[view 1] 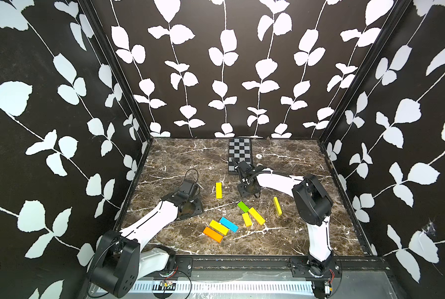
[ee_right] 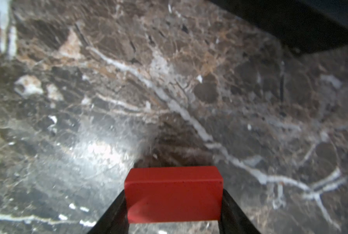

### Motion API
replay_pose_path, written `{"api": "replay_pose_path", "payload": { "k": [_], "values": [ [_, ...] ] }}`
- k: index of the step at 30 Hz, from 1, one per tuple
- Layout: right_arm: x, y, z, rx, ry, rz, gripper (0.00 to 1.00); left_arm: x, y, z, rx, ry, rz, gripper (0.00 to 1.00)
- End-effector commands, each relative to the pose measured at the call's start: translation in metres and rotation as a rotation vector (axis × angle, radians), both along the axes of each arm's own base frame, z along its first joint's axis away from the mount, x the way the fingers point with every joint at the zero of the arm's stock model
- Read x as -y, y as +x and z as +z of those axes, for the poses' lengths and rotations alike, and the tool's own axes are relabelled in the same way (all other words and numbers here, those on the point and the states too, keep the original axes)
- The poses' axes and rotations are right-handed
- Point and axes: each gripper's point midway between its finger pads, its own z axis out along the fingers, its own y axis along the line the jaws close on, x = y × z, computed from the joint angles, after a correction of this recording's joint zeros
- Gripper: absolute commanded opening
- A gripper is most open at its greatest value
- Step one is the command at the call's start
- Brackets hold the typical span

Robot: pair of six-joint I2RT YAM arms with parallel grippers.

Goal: Assemble the letter h with building blocks
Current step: Pick up the building block from the center of the board, then assemble the building block at the center of the board.

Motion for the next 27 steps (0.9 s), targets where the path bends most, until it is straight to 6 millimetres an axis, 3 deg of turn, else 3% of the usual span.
{"api": "replay_pose_path", "payload": {
  "k": [1, 5, 10, 20, 27],
  "values": [
    [-0.024, -0.018, 0.045, 0.093, 0.045, -0.059, 0.39, -0.007, 0.002, 0.009, 0.029, 0.033, 0.01, 0.61],
    [-0.059, -0.04, 0.055, 0.129, 0.094, -0.146, 0.37, -0.018, 0.004, 0.012, 0.062, 0.06, 0.076, 0.61],
    [-0.08, -0.049, 0.045, 0.126, 0.107, -0.248, 0.29, -0.02, 0.002, 0.013, 0.072, 0.052, 0.103, 0.61],
    [-0.099, -0.053, 0.012, 0.08, 0.072, -0.299, 0.25, -0.021, -0.003, 0.004, 0.059, 0.043, 0.11, 0.61],
    [-0.111, -0.053, 0.0, 0.049, 0.07, -0.293, 0.25, -0.022, -0.006, 0.0, 0.054, 0.044, 0.109, 0.6]
  ]
}}
